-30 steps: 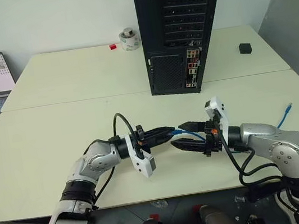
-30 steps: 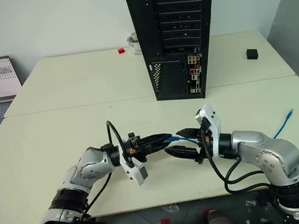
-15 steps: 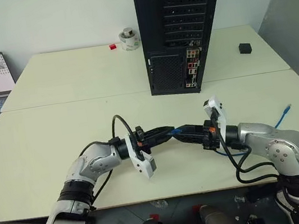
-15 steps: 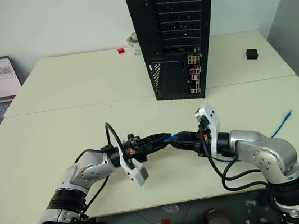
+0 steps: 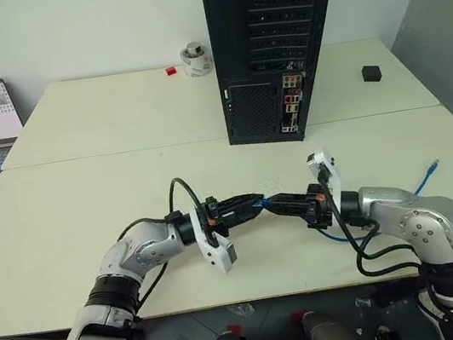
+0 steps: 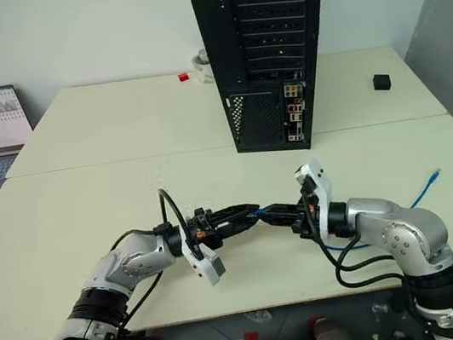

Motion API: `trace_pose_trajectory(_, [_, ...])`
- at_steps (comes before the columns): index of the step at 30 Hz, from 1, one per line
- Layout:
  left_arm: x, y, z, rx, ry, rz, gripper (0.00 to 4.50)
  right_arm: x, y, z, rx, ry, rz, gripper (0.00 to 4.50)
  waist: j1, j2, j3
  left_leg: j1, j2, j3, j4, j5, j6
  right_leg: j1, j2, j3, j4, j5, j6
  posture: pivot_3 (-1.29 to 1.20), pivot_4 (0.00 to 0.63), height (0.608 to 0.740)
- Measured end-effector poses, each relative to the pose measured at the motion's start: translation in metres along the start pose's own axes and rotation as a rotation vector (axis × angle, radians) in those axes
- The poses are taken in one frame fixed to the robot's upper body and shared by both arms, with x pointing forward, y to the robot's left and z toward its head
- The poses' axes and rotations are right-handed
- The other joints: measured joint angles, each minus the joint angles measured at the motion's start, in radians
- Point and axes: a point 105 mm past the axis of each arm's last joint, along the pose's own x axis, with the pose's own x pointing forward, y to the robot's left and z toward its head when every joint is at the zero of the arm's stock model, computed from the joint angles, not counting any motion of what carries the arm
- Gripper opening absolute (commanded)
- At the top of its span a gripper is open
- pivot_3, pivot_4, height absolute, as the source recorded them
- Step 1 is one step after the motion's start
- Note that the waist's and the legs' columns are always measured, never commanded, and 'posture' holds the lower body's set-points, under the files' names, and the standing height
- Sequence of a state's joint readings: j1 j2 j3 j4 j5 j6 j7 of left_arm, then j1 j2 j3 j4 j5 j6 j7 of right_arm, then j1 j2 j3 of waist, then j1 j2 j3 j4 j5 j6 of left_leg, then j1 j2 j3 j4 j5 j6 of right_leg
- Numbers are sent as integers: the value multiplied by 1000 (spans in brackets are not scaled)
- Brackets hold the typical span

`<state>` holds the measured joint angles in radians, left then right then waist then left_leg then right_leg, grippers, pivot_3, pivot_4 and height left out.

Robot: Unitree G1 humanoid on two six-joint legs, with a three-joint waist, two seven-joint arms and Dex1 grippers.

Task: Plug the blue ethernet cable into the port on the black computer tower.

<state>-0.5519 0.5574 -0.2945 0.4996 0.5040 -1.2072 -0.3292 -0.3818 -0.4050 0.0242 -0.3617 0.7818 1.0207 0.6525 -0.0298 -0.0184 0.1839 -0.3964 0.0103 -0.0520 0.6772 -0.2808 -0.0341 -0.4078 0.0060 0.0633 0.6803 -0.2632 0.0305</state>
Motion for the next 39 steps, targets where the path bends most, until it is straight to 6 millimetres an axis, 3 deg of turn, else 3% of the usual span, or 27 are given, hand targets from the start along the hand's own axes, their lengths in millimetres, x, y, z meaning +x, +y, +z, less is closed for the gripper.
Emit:
trace_pose_trajectory(8, [-5,5,-11,-153,81,37,3721,-4,-2,-2,17,20,9,5,-1,0,0,0,0,0,0,0,0,0,0,0,0,0,0,0,150,740])
trace_pose_trajectory(13, [-13,12,-42,-540,286,171,3764,-17,-21,20,-71,-63,-137,5,-3,0,0,-1,0,-1,0,0,0,0,0,0,0,0,0,0,150,740])
trace_pose_trajectory(16, [-9,26,-50,-756,329,248,3764,-22,-34,40,-165,-140,-268,5,-3,0,0,-1,0,-2,0,0,0,0,1,0,0,0,0,0,150,740])
trace_pose_trajectory(21, [5,51,-60,-970,380,298,3764,-18,-54,60,-259,-249,-521,5,-3,0,0,-1,0,-1,0,0,0,-1,1,0,1,0,0,0,150,740])
trace_pose_trajectory(25, [18,74,-70,-1026,424,321,3764,-9,-66,75,-327,-317,-702,4,-3,0,0,-1,0,-1,0,0,0,-2,2,0,1,0,0,0,150,740])
trace_pose_trajectory(28, [22,86,-74,-1046,437,350,3764,-8,-78,73,-318,-327,-801,3,-3,0,0,-2,0,0,0,0,-1,-3,1,2,1,0,0,0,150,740])
trace_pose_trajectory(32, [24,81,-81,-1131,473,316,3764,-5,-95,74,-350,-341,-977,3,-5,0,0,-2,0,1,0,0,-1,-5,1,3,1,0,0,0,150,740])
trace_pose_trajectory(39, [27,82,-88,-1110,497,288,3764,-2,-103,86,-427,-388,-1135,3,-4,0,0,-3,0,2,0,0,-1,-6,1,4,1,0,0,0,150,740])
